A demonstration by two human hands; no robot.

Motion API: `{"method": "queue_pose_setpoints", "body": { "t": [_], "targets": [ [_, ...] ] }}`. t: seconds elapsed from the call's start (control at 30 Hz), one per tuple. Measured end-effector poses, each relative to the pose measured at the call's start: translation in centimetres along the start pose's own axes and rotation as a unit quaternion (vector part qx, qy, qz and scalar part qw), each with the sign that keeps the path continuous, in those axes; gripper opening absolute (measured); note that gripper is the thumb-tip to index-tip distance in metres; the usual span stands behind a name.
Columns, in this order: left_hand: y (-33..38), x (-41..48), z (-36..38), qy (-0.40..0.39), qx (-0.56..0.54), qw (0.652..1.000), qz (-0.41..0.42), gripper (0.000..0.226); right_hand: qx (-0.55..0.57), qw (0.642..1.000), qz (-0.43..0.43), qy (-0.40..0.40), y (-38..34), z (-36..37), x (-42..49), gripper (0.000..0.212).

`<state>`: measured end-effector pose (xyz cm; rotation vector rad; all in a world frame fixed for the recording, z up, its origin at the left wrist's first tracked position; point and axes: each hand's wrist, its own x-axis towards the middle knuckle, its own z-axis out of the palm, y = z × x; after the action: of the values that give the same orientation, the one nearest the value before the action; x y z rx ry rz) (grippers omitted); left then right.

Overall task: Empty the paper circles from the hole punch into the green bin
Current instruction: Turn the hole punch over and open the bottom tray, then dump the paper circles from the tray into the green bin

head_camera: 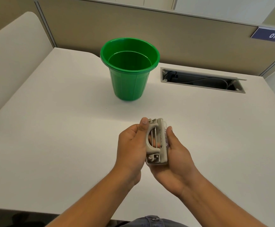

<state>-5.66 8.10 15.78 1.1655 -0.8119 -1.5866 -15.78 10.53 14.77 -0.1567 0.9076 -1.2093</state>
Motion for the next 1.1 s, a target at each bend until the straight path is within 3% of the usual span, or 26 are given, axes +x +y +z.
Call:
{"method": "queue_pose_setpoints", "body": {
  "t": [0.23,0.63,0.8,1.1],
  "targets": [
    [0.2,0.3,-0.8,-0.04,-0.112,0.991,-0.063,0.046,0.054,0.998,0.025,-0.015,-0.4,0.1,0.0,0.053],
    [0.5,0.8,-1.9,-0.061,-0.333,0.928,-0.157,0.042,0.149,0.984,0.09,-0.021,-1.0,0.9,-0.3,0.053],
    [0.6,1.0,-2.4,-0.082,-0.364,0.911,-0.177,0.047,0.159,0.982,0.086,-0.054,-1.0,1.2,-0.1,0.051],
    [1.0,2.5,-3.4,-0.076,-0.389,0.907,-0.144,0.053,0.146,0.981,0.078,-0.104,-1.7,2.4,1.1,0.051]
  ]
}}
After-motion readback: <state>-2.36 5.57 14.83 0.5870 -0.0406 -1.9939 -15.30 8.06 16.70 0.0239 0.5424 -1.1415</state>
